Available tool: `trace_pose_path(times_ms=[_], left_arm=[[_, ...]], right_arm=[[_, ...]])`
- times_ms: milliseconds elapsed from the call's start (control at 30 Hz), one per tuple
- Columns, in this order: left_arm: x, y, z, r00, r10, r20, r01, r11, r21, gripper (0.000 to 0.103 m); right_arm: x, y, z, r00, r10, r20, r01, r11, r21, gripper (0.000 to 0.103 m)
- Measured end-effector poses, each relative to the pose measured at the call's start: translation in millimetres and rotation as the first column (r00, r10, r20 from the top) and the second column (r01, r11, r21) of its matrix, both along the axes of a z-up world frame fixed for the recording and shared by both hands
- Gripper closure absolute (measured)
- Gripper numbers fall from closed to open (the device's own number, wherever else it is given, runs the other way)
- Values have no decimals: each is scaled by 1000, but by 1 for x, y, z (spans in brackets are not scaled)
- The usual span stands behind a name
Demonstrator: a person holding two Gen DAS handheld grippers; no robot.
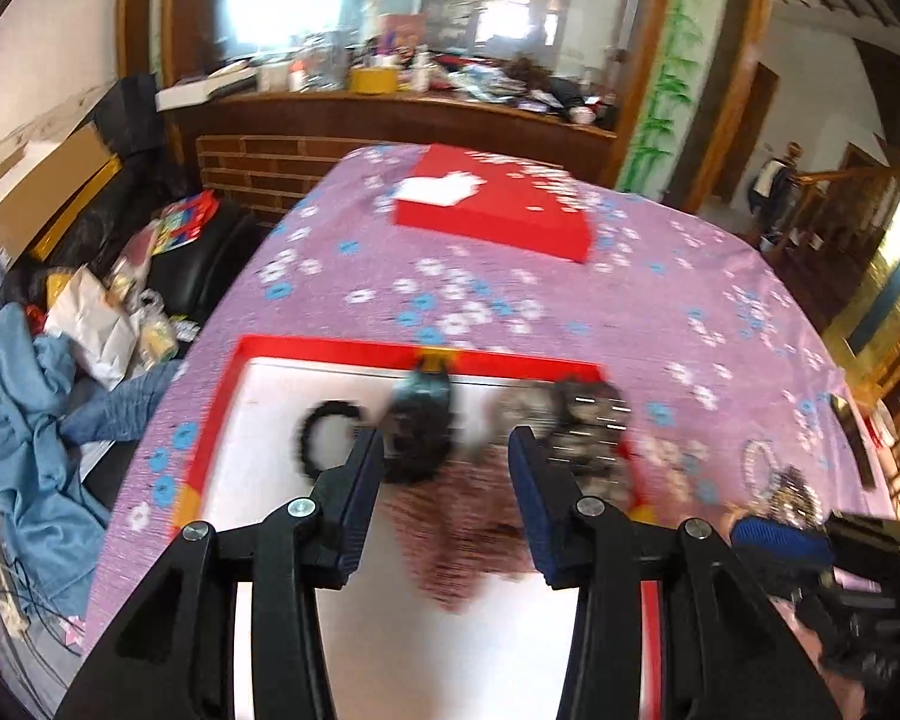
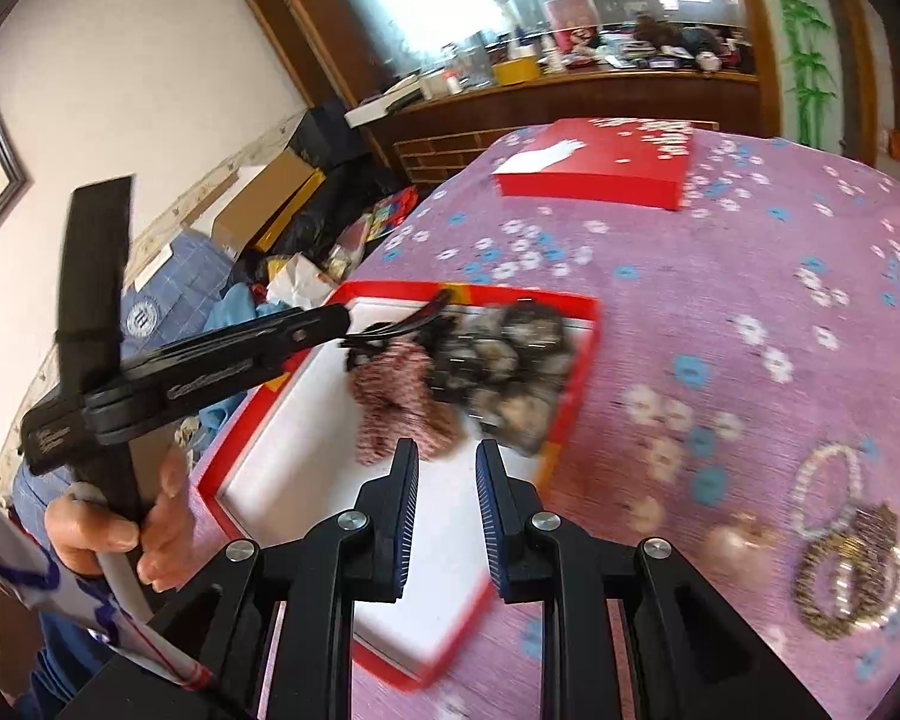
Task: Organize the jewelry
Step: 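Move both tools to the loose jewelry on the tablecloth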
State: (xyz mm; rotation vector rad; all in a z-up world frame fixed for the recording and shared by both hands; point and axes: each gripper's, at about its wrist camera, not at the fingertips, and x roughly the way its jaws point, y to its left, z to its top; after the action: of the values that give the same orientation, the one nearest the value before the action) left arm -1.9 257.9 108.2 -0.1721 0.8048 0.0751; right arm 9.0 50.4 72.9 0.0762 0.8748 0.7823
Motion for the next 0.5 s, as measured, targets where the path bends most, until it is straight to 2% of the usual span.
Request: trace_pose_path(times_ms=[200,267,367,500], left_arm=[[1,-79,3,990,-140,-10,140,990,9,61],[3,-107,0,981,-191,-20,191,981,0,57],[6,-147,-12,966,-255,-42,254,967,-18,54],[20,-193,-40,949,-297,-102,296,955,-28,53]], right_arm=[[16,-84,4,991,-136,5,136,991,-7,82],[25,-110,4,983,-185,-2,185,983,-9,82],[39,-151,1,962,-274,-9,274,962,-1,82],[53,-189,-15,944,-326,-48,329,943,51,82]])
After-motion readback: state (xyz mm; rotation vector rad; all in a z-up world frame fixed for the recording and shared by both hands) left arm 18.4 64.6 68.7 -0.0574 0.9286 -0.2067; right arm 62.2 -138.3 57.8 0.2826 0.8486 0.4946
